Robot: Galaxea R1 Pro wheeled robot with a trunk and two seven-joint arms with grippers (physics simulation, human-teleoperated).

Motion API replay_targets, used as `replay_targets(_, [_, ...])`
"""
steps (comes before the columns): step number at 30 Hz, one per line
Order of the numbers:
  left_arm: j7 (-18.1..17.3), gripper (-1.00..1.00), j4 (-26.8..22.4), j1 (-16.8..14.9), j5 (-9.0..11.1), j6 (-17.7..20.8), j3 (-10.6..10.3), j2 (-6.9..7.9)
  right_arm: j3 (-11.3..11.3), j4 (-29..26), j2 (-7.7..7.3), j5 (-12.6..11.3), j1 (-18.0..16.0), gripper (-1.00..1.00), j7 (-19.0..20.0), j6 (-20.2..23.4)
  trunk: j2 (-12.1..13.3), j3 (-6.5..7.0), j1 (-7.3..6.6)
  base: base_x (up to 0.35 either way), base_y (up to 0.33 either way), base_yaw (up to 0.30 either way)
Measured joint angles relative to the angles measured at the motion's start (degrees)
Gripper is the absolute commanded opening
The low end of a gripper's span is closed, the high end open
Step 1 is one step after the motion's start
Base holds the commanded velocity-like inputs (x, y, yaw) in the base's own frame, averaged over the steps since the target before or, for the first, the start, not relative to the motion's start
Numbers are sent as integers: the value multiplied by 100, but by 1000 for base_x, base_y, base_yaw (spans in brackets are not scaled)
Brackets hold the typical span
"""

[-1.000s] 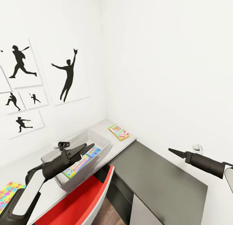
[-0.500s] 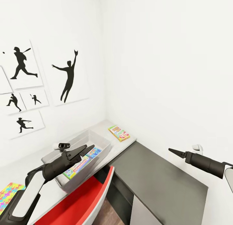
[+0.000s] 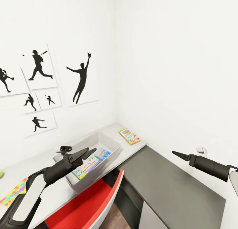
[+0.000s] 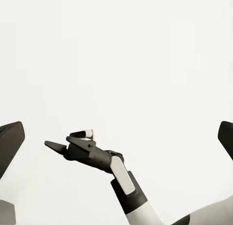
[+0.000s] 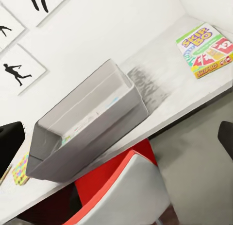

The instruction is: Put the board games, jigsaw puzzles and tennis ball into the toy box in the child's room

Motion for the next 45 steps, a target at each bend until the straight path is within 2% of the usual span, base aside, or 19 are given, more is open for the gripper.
replay_targets(45, [-7,100,41,-3,16,24,-18,0,1,-2,-1,0,-3,100,0,0,-10,289,2,0,0,206])
